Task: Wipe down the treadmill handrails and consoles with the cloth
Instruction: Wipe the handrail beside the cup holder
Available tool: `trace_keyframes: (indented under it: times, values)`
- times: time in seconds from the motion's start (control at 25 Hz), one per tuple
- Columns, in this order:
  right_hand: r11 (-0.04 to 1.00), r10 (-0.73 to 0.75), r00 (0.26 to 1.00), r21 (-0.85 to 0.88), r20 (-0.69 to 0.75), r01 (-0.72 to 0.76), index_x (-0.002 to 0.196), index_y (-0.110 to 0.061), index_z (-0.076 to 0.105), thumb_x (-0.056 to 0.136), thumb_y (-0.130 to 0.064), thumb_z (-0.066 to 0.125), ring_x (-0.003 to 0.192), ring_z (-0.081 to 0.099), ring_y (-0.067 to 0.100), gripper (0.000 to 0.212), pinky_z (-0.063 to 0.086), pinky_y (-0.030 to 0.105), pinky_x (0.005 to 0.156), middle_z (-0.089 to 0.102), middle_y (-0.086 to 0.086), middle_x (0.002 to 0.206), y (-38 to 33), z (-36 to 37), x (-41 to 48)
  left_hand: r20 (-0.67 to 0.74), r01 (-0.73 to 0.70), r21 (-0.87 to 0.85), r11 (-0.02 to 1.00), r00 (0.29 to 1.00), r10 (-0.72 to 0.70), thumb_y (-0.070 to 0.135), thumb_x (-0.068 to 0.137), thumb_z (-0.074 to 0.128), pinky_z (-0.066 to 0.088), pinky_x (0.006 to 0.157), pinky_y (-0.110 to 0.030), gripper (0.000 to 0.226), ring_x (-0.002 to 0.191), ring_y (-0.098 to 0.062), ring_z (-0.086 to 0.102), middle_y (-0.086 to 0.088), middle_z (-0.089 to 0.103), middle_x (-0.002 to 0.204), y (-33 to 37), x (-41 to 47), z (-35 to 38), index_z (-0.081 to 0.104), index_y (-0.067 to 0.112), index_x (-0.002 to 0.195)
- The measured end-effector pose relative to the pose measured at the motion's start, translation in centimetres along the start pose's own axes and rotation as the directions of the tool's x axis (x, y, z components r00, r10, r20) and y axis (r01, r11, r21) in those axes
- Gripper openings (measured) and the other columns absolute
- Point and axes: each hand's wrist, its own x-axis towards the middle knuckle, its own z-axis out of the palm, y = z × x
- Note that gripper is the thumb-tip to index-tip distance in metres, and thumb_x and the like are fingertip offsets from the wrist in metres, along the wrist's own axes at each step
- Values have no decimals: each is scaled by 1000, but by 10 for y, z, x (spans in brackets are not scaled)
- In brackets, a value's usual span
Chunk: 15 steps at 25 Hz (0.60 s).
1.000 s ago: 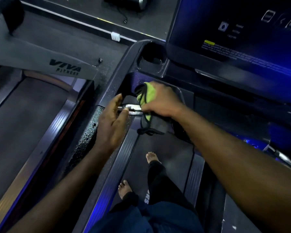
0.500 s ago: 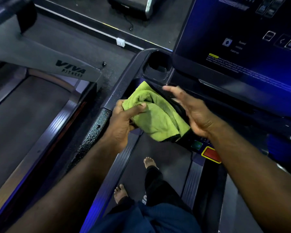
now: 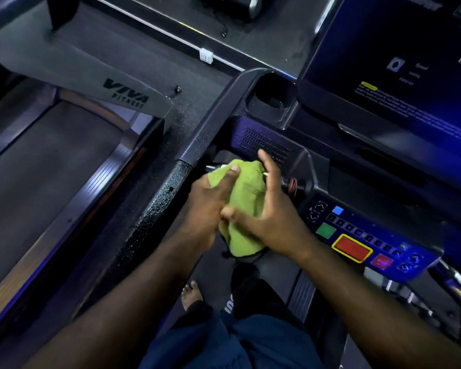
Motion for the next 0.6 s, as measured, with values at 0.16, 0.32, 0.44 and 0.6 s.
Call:
trace_keyframes:
  times: [0.16,0.32,0.44,0.6]
  values:
    - [950,-52,999,-308,14,54,146,-54,38,77,-52,84,122,49,3,82,51,36,106,42,-9,138,-10,-6,-6,101,161,-64,985,983,-154,60,98,60,60,68,-34,54,91,-21,74,-10,78,105,-3,-5,-9,74,12,117]
    - [837,-129,967,-547,-220,-13,142,-49,46,81,-51,74,112,58,26,68,59,50,93,37,-1,138,-22,-41,12,71,133,6,991,989,-133,55,100,61,59,80,-33,46,93,-23,70,-10,73,106,-8,2,-23,69,12,113]
    - [460,-164,968,-883,-188,-93,161,-38,28,88,-81,54,149,32,40,89,41,59,112,5,5,172,-6,-35,31,-66,68,7,998,996,-67,34,107,59,54,73,-31,22,85,-22,64,-6,69,94,-19,4,-23,65,14,100]
    - [236,-163,983,-964,88,125,166,-11,12,71,-65,84,153,26,45,131,29,56,122,16,22,170,27,4,54,-108,34,51,998,994,-28,27,106,61,55,73,-32,15,83,-17,63,-5,67,95,-30,2,-34,63,15,99]
